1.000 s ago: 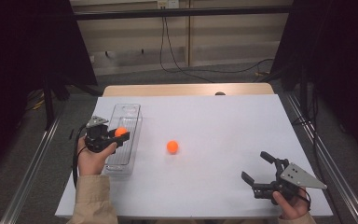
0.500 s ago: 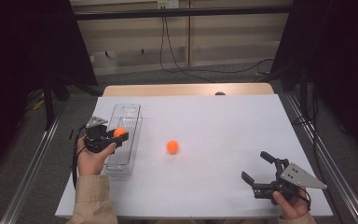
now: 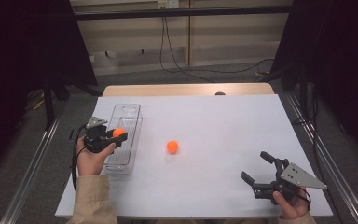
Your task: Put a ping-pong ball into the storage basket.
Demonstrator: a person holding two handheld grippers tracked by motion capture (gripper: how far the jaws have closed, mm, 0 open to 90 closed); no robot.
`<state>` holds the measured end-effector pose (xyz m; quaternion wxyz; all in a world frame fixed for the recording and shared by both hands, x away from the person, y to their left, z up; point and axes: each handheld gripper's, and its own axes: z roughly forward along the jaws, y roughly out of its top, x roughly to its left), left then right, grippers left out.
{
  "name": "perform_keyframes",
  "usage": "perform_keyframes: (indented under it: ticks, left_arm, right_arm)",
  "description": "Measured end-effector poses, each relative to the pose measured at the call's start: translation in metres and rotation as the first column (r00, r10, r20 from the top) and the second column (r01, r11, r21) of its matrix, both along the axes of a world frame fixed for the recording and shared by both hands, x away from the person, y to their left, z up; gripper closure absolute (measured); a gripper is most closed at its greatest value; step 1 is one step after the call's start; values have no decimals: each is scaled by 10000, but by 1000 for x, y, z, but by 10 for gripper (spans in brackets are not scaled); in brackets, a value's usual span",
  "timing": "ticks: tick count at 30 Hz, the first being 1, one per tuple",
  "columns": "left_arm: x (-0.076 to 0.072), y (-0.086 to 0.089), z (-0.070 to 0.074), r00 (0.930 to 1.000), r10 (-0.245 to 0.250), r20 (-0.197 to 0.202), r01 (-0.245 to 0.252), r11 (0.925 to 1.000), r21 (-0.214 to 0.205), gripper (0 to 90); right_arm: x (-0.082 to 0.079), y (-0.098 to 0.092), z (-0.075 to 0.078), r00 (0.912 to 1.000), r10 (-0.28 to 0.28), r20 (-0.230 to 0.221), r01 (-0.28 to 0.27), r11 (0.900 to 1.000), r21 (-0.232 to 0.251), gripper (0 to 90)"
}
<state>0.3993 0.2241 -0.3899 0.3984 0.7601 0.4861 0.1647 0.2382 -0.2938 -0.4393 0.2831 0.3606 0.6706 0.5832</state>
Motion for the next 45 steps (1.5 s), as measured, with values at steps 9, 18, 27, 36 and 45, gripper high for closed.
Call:
perform_keyframes:
  ticks: [9,18,27,36,45]
  left_arm:
    - [-1,-1,2,9998,127,165,-127,9999,-6,417]
    - [-2,-9,4,9998,-64,183,70,9995,-296,329]
    - [-3,-18,5,9993,-340,152,344,9989,-314,299]
    - [-4,-28,8,9980,-593,219,600,9976,-352,237]
    - [-5,-39,11,9960,-845,282,856,9954,-420,175]
  right_arm:
    - [0,0,0,10000,15,-13,-15,10000,3,27]
    - [0,0,0,10000,15,-12,-15,10000,-18,26]
    - [0,0,0,10000,20,2,-20,10000,-20,27]
    - [0,0,0,10000,20,-7,-20,10000,-9,26]
    - [0,1,0,10000,24,-19,-24,10000,-24,26]
